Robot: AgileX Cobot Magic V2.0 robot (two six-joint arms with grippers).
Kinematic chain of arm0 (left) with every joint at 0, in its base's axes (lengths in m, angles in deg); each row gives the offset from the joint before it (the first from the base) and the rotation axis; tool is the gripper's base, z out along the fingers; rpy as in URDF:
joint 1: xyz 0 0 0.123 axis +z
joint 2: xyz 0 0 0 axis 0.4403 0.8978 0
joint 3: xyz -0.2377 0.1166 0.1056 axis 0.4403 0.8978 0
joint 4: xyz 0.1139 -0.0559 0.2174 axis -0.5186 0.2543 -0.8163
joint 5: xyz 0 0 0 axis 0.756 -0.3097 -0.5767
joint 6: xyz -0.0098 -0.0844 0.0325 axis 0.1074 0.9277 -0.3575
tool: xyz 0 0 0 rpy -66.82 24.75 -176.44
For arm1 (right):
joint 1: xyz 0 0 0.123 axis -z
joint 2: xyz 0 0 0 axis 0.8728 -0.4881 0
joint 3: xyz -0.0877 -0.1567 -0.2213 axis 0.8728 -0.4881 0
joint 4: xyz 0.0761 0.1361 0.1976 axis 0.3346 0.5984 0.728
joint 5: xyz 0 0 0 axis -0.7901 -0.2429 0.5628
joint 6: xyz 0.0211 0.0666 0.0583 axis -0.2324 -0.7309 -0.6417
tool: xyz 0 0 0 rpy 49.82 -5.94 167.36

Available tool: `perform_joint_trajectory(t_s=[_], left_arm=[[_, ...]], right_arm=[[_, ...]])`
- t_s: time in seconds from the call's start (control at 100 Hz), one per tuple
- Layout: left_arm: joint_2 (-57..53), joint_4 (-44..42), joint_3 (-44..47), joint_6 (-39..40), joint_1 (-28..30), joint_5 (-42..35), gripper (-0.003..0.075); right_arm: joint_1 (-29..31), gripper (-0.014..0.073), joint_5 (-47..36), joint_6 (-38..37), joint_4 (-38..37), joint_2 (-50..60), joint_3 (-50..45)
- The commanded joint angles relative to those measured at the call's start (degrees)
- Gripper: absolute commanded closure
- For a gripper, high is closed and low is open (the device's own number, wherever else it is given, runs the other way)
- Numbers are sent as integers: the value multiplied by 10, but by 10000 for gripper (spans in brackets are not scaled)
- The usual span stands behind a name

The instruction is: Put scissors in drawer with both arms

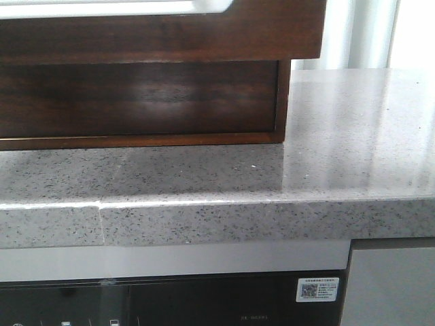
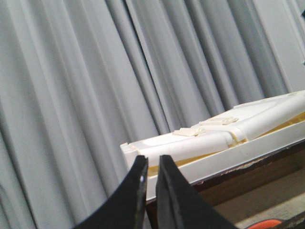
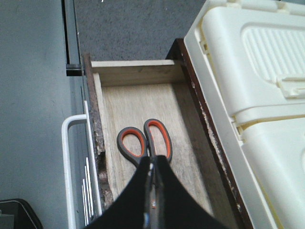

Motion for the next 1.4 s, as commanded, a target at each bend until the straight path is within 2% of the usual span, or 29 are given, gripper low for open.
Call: perform_joint_trajectory(t_s=[0.0, 0.13, 0.35, 0.53, 0.7, 0.9, 1.119, 1.279, 1.389], left_arm=[[-11, 19, -19, 5, -1, 14, 717], [-40, 51, -19, 5, -1, 44, 717], [-72, 95, -19, 5, -1, 119, 717], [-73, 104, -19, 5, -1, 124, 717], [-73, 104, -19, 5, -1, 124, 717], [-73, 111, -3, 5, -1, 119, 717], [-73, 128, 40, 5, -1, 107, 717], [-73, 139, 68, 5, 0, 98, 717], [-73, 139, 89, 5, -1, 97, 717]], right_arm=[[3, 690, -59, -15, 14, 50, -14], [3, 689, -109, -27, 6, 114, -93], [3, 689, -280, -34, -26, 258, -295], [3, 689, -438, -37, -25, 410, -497], [3, 689, -533, -38, -25, 568, -668], [3, 689, -545, -72, -25, 732, -806], [3, 690, -530, -78, -25, 880, -900], [12, 690, -451, -78, -26, 876, -921], [21, 690, -453, -78, -25, 879, -946]])
